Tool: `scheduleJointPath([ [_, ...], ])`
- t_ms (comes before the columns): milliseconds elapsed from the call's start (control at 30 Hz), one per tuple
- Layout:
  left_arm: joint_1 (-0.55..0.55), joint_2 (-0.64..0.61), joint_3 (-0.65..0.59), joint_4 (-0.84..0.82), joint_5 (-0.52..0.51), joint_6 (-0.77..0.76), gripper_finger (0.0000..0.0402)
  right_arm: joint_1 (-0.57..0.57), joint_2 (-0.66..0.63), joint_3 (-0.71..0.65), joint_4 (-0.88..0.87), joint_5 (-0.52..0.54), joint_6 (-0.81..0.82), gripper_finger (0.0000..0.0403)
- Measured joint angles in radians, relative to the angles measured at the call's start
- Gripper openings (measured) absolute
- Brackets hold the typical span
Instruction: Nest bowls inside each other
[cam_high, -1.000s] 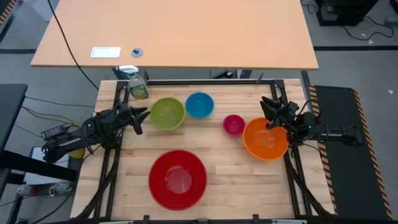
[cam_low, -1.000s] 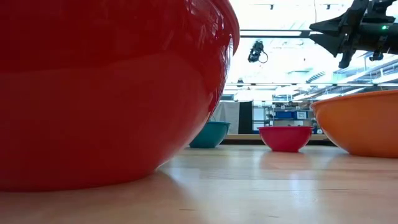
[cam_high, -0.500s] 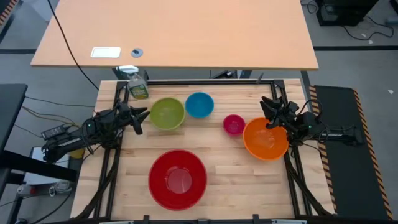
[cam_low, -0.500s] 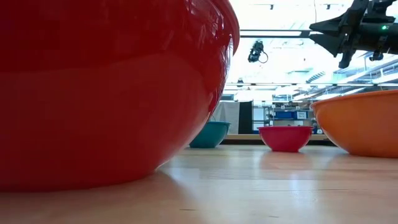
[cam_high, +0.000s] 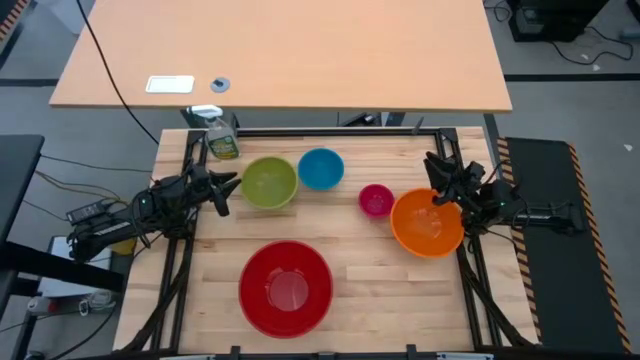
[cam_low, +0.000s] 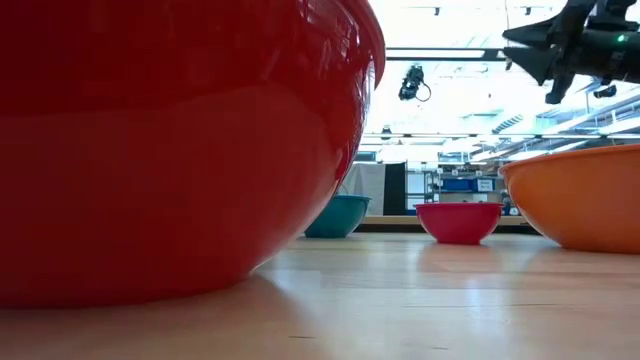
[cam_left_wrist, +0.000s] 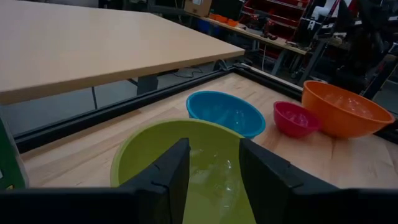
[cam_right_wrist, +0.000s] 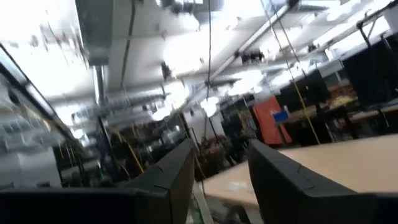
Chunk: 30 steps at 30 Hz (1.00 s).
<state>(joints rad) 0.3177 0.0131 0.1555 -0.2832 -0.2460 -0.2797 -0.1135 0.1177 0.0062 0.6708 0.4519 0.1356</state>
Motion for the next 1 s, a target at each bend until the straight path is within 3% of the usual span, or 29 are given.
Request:
scheduleJointPath([
  [133, 0.000, 0.000, 0.000, 0.085, 0.000, 0.039, 0.0141, 0.000, -0.001, 0.005, 0.204, 0.032, 0.041, 0.0158],
  [200, 0.000, 0.000, 0.000, 0.107, 0.000, 0.063, 0.0141, 0.000, -0.001, 0.037, 0.199, 0.030, 0.077, 0.0158],
  [367, 0.000, 0.000, 0.000, 0.132, 0.000, 0.104, 0.0141, 0.000, 0.058, 0.207, -0.119, 0.029, 0.100, 0.0158],
  [567, 0.000, 0.000, 0.000, 0.183, -0.001, 0.129, 0.0141, -0.032, 0.258, 0.476, -0.544, 0.090, 0.223, 0.0158],
  [733, 0.012, 0.008, 0.002, 0.348, -0.063, -0.062, 0.0141, -0.096, 0.419, 0.610, -0.641, 0.111, 0.386, 0.0158],
  [833, 0.028, 0.039, 0.001, 0.380, -0.074, -0.164, 0.0141, -0.142, 0.495, 0.640, -0.558, 0.032, 0.392, 0.0158],
  [1000, 0.031, 0.130, 0.000, 0.416, -0.046, -0.382, 0.0141, -0.204, 0.601, 0.649, -0.337, -0.221, 0.193, 0.0158],
])
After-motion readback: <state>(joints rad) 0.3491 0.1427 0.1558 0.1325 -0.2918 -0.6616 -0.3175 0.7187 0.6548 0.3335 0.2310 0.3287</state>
